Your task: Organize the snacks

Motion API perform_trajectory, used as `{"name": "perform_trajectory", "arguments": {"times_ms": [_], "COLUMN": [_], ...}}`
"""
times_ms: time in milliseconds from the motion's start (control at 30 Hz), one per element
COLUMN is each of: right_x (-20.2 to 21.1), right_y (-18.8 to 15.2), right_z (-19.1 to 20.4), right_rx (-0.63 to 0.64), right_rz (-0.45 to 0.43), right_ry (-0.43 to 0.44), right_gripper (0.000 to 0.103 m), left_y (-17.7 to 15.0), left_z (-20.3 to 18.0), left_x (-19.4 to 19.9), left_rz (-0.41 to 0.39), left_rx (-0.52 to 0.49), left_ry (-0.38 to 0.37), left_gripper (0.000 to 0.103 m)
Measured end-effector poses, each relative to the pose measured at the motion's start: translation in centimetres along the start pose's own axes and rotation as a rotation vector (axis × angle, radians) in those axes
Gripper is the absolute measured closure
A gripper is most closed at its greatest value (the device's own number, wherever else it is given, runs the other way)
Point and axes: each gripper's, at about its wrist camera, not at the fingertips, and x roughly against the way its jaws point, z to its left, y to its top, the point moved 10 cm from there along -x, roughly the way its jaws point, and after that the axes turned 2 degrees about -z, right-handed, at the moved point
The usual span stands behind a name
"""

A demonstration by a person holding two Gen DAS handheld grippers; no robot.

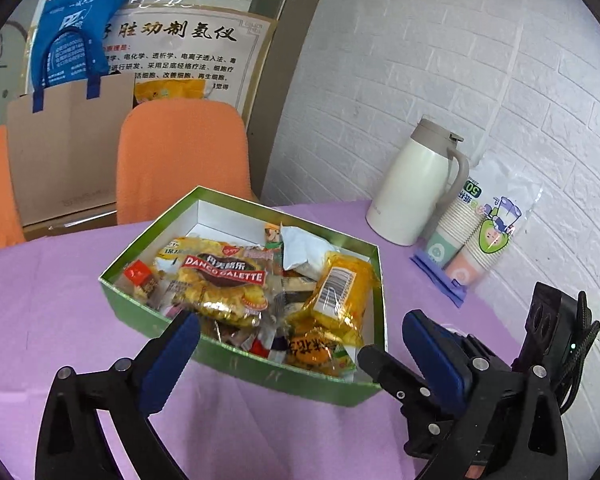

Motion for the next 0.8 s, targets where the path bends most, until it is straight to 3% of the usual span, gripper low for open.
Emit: {"name": "perform_trajectory", "arguments": {"times_ms": [167, 333, 567, 800], "right_x": [4.7, 9.0, 11.8, 12.7], "right_y": [-2.2, -4.3, -7.1, -7.7], "right_z": [1.0, 1.4, 0.9, 0.7], "right_rx": [0.046, 0.091, 0.071, 0.035], "right_rz": [0.028, 0.010, 0.006, -0.006], "right_ry": [-0.071, -0.138, -0.202, -0.229], "right_gripper": [0.001, 0.001, 0.001, 0.001], "left_y": [-3.1, -7.1, -13.0, -14.7], "left_z": [-0.1, 1.1, 2.1, 2.4], "left_x": [5.3, 8.8, 10.5, 10.9], "left_rz": [-0.042, -0.057, -0.013, 0.010], "left_rx": [0.027, -0.019, -0.015, -0.009], "left_ry": [0.035, 0.231, 0.330, 0.367], "left_gripper": [0.000, 0.000, 0.000, 0.000]}}
